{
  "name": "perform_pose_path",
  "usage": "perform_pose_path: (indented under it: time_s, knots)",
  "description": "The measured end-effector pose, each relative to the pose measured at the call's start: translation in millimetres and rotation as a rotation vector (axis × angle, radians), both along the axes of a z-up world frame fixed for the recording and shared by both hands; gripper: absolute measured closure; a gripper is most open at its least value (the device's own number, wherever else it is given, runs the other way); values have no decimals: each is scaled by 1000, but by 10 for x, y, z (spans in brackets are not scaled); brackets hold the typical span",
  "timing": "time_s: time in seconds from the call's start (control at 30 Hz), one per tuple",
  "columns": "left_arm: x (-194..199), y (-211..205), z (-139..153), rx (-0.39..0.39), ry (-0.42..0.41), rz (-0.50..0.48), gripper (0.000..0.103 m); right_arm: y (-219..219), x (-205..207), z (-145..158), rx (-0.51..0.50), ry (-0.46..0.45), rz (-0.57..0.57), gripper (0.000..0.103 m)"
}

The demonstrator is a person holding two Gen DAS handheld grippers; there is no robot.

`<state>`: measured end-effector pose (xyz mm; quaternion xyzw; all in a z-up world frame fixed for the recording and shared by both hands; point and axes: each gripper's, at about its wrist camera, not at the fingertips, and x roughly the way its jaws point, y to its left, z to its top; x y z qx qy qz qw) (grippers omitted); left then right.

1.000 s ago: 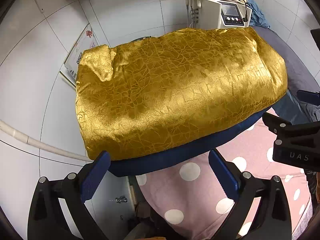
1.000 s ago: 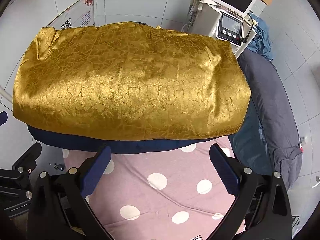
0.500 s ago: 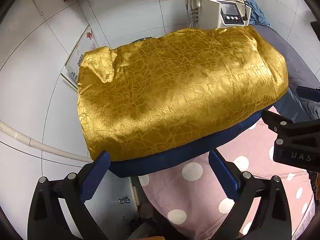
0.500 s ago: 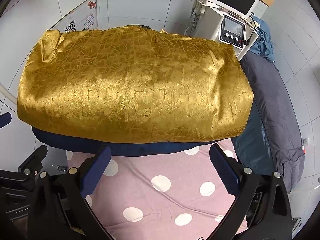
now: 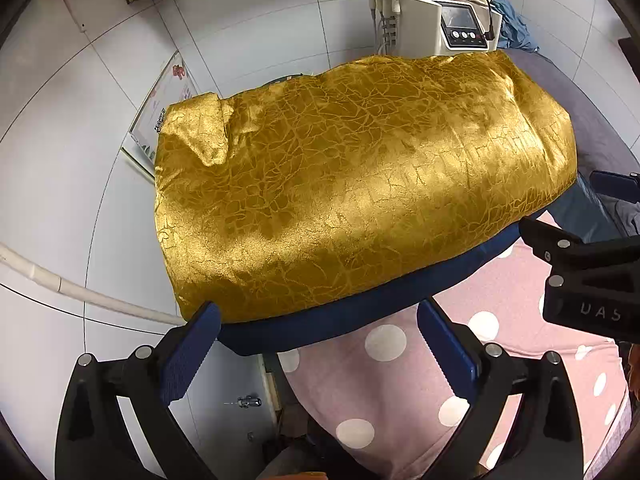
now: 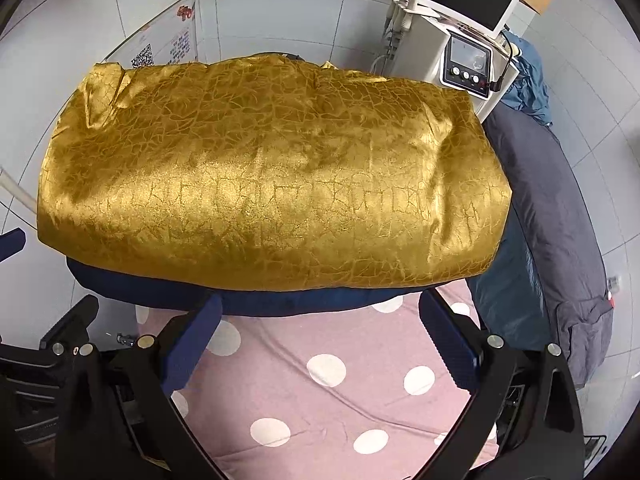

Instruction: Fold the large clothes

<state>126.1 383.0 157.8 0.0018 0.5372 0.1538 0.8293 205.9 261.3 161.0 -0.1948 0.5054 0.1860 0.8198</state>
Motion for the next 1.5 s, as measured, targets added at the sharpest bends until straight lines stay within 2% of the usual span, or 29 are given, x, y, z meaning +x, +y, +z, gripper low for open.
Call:
perform_pose_path:
  time_s: [0.77, 0.9, 0.97, 1.07, 1.27, 1.5]
  knots:
    - [24, 15, -14, -2, 4, -9, 6, 30, -19, 0, 9, -6, 10, 6]
    - [-12, 1, 29, 8, -59, -17, 6, 43, -25, -4, 9, -8, 8, 6]
    - [-23, 23, 48, -30, -84, -10, 6, 46, -22, -4, 9, -10, 5, 6]
    - [-19, 11, 58, -21, -98, -15, 8, 36, -15, 2, 15, -13, -2, 6]
    - [-5, 18, 55, -33, -83, -2, 7, 24, 0, 14, 20, -17, -7, 6]
    - [1, 0, 71, -13, -69, -5, 6, 35, -2, 3, 17, -15, -2, 6]
